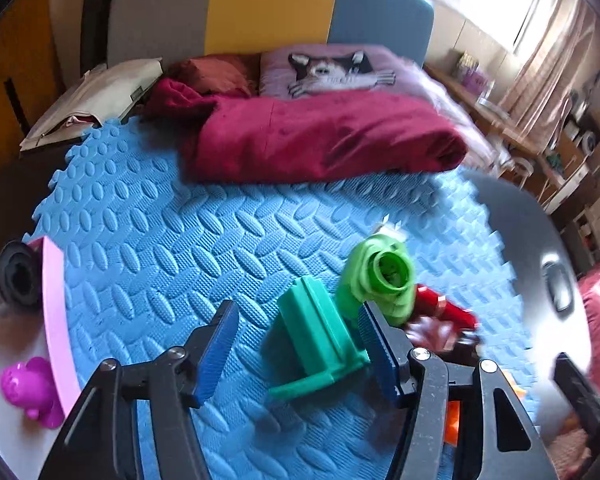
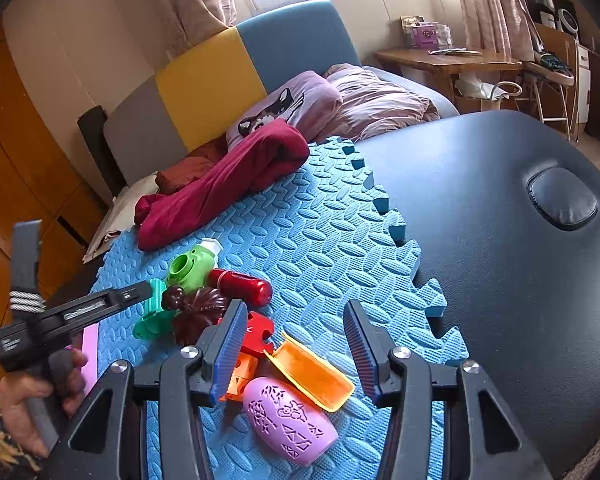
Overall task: Organize rigid objects
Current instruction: 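Close the left gripper on the teal-green stand piece, then carry the teal piece into the tray and open the left gripper while the right gripper grasps the brown toy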
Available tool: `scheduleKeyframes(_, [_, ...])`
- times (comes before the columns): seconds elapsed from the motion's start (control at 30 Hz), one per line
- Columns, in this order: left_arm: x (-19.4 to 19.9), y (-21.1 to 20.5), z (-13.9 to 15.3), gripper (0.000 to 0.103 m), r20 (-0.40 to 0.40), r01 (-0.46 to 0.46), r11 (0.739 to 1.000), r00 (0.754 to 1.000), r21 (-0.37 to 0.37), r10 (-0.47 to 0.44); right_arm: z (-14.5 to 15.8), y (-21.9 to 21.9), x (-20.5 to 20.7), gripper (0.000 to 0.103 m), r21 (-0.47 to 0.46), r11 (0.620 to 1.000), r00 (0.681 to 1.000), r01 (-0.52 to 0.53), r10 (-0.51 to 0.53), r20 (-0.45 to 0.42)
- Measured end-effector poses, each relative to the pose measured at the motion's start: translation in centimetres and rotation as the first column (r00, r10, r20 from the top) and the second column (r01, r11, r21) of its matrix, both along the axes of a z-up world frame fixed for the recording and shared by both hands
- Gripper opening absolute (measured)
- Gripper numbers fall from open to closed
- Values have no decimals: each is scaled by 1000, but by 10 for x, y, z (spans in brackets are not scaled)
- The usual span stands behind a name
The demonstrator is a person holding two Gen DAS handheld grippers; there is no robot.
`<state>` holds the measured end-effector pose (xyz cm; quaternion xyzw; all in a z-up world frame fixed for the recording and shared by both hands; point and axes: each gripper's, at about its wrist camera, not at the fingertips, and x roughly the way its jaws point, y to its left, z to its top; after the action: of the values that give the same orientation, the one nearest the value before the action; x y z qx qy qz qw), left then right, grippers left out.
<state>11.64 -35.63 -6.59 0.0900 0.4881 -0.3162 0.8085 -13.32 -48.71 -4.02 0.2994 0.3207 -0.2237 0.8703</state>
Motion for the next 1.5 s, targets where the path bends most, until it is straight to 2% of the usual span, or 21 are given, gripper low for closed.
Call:
scheduleKeyframes(0.07, [5, -1, -13, 37, -59, 4, 1000, 998, -11, -5, 0, 0, 0, 51, -2, 1000, 1000, 1, -1, -1])
scheduleKeyframes(0.1, [5, 0, -20, 33, -79, 8, 1000, 997, -9, -9, 0, 0, 0, 51, -2, 1000, 1000, 2, -2, 0])
scheduleKeyframes(0.2, [-7, 5, -21, 32, -21, 43, 999, 999, -15, -43, 0, -1, 0, 51, -4, 1000, 1000, 6, -6, 2])
scheduleKeyframes(0.3, [-15, 17, -21, 30, -26, 44, 999, 999, -28, -45, 1, -1, -1, 51, -9, 1000, 1000, 9, -9, 4])
scheduleKeyframes(0.43, [-31, 32, -21, 31, 2, 43, 999, 999, -8, -43, 1, -3, -3, 51, -3, 1000, 1000, 16, -16, 7])
scheduleKeyframes(0.57, [-53, 39, -25, 31, 131, 78, 996, 988, 48, -83, 2, -3, -4, 51, -3, 1000, 1000, 19, -19, 9])
scheduleKeyframes(0.7, [-54, 41, -27, 31, 147, 70, 997, 986, 44, -75, 4, 0, -2, 50, -21, 1000, 1000, 4, -3, 6])
scheduleKeyframes(0.73, [-57, 40, -28, 31, 165, 74, 996, 983, 55, -82, 5, 2, -2, 47, -26, 1000, 1000, -4, 5, 8])
scheduleKeyframes(0.8, [-61, 39, -29, 31, 196, 73, 995, 977, 70, -86, 7, 7, 0, 44, -37, 999, 999, -30, 31, 18])
scheduleKeyframes(0.97, [-63, 41, -31, 31, 226, 66, 997, 971, 47, -75, 16, 28, 9, 44, -99, 987, 991, -126, 131, 39])
scheduleKeyframes(1.1, [-61, 41, -31, 31, 218, 56, 998, 974, 37, -63, 18, 41, 26, 44, -105, 972, 976, -210, 214, 31])
scheduleKeyframes(1.27, [-62, 42, -31, 31, 213, 49, 998, 976, 26, -53, 16, 58, 60, 48, -147, 936, 947, -319, 319, -23])
scheduleKeyframes(1.43, [-61, 45, -31, 31, 210, 42, 999, 977, 17, -44, -2, 71, 98, 48, -184, 902, 920, -390, 375, -114])
scheduleKeyframes(1.5, [-62, 45, -31, 31, 210, 41, 999, 977, 16, -43, -7, 72, 107, 43, -183, 896, 914, -405, 390, -114])
